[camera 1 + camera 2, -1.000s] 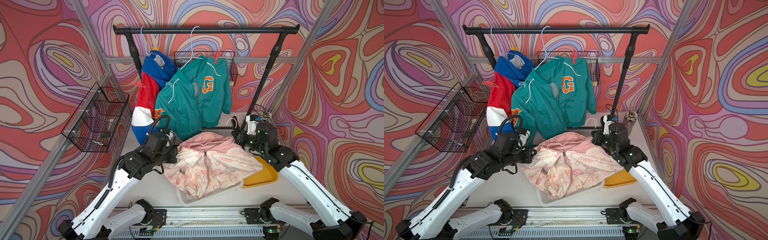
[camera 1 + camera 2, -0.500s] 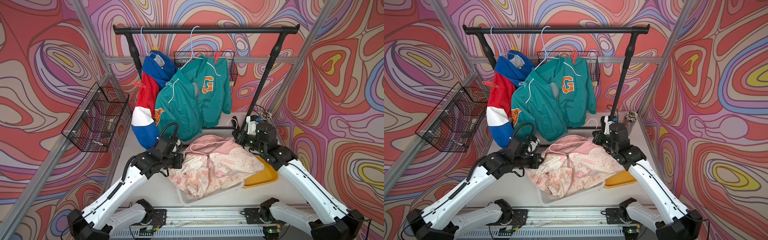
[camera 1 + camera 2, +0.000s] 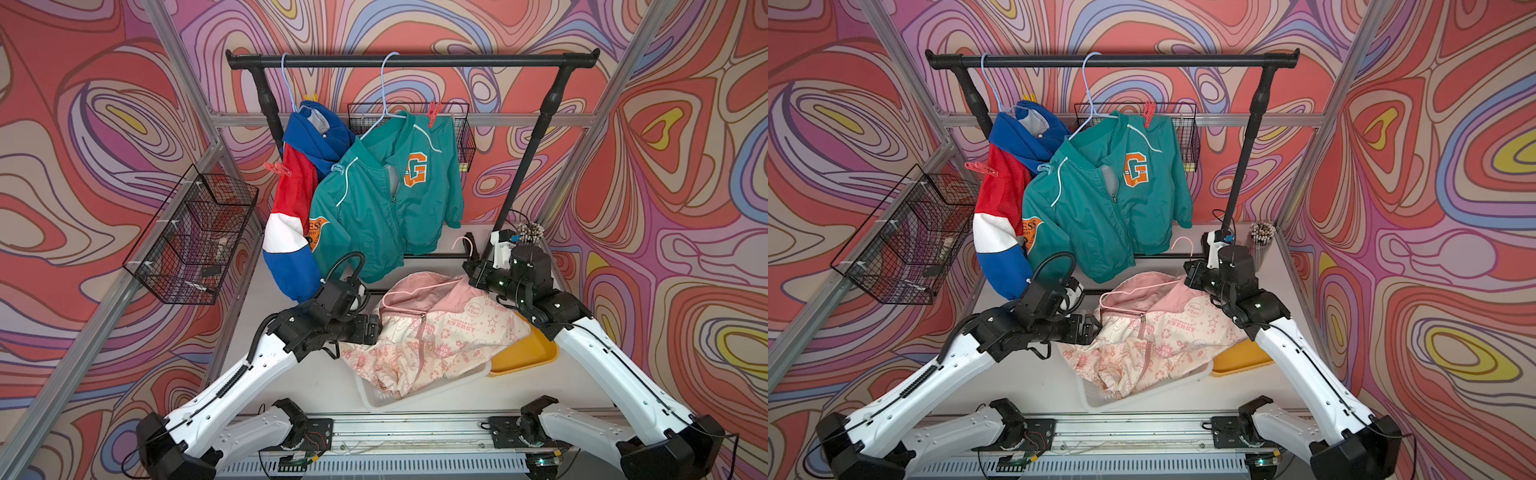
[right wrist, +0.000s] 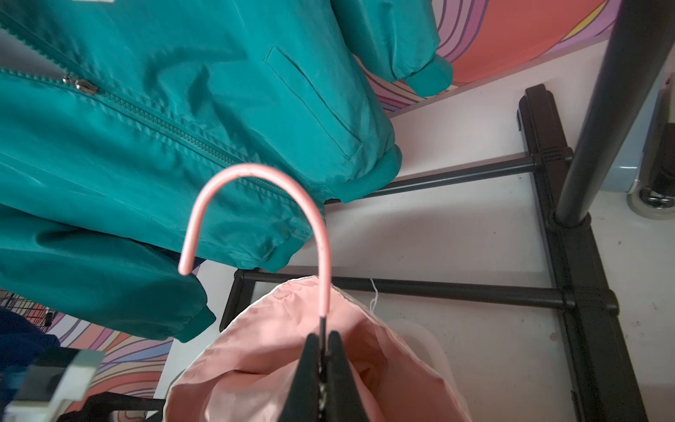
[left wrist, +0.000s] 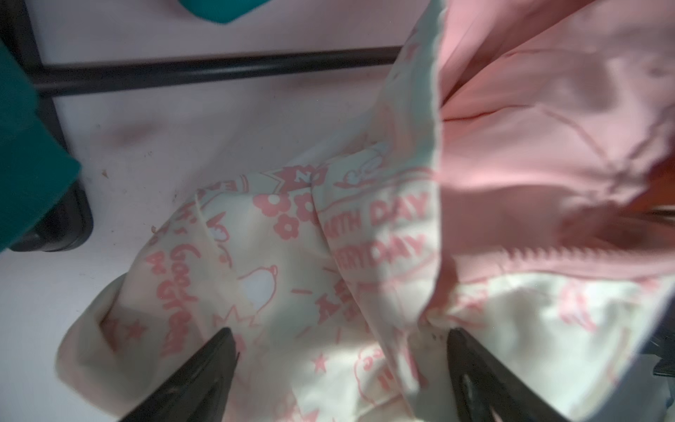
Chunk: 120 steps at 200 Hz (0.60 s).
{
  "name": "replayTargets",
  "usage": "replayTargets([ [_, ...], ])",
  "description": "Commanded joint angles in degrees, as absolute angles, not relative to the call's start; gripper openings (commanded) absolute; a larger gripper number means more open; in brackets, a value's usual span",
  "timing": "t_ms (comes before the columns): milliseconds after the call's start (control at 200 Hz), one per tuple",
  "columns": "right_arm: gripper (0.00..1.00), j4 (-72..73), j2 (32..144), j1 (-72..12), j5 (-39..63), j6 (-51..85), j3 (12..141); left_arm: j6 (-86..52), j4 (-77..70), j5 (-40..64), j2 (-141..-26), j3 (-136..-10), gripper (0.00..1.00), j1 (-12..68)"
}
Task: Remove the clothespins securing jackets to the hanger
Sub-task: Remove the jacket from the hanger.
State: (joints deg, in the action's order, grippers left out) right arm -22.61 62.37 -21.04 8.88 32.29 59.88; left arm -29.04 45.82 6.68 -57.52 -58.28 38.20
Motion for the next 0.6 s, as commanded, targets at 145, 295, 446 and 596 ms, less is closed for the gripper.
replayTargets([
  [145, 0.00, -19.5, 63.2, -20.8, 14.8, 29.5, 59.9, -23.2, 46.2, 18.0, -50.4, -63.9, 0.80, 33.9],
  [295, 0.00, -18.6, 62.8, -20.8, 17.6, 29.1, 59.6, -23.2, 41.4, 27.2, -52.8, -64.9, 0.64, 31.4],
  [446, 0.00, -18.7, 63.1, -20.8, 19.0, 29.0, 60.0, -23.4, 39.1, 32.8, -55.6, -65.4, 0.55, 31.4],
  [596, 0.00, -18.5, 63.2, -20.8, 19.6, 29.0, 60.2, -23.1, 39.1, 33.6, -57.3, -65.5, 0.46, 31.4],
])
